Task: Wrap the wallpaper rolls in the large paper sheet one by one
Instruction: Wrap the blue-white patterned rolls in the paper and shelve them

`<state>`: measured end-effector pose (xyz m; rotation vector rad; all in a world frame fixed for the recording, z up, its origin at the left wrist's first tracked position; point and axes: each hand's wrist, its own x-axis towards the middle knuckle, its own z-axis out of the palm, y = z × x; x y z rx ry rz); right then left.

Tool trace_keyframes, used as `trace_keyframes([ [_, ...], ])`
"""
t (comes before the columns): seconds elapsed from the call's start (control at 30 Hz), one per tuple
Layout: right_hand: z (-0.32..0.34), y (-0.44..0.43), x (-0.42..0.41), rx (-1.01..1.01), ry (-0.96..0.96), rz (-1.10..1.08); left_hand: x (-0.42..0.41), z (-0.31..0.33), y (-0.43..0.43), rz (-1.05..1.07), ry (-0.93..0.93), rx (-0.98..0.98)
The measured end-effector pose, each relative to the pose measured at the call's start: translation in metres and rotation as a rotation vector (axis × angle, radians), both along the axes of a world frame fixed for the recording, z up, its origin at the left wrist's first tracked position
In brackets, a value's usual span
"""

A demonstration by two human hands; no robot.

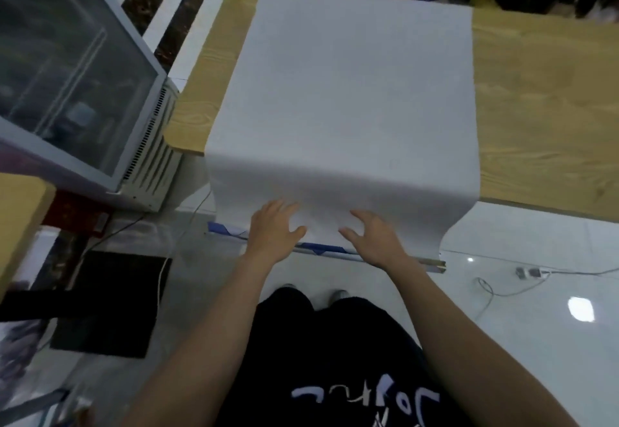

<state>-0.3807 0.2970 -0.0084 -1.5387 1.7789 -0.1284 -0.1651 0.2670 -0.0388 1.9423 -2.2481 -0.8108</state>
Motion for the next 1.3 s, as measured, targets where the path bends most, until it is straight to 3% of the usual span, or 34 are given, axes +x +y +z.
trace_keyframes([
  [0.23,-0.058,0.004,0.02,0.092,0.022,-0.104,0.012,-0.059,-0.003,-0.149,-0.051,0.157],
  [0.4,-0.097,0.0,0.024,0.149,0.083,-0.056,0.015,-0.099,-0.01,-0.243,-0.067,0.193],
  [0.77,-0.141,-0.006,0.022,0.246,0.165,0.034,0.015,-0.137,-0.012,-0.18,0.014,0.201],
  [0.97,-0.127,-0.004,0.022,0.253,-0.01,-0.107,0.015,-0.119,-0.01,-0.146,0.001,0.197],
  [1.13,-0.097,0.003,0.02,0.271,-0.016,-0.103,0.008,-0.08,-0.001,-0.106,0.001,0.125],
  [1.3,-0.066,0.004,0.017,0.242,-0.036,-0.115,0.005,-0.047,0.007,-0.196,0.076,0.068],
])
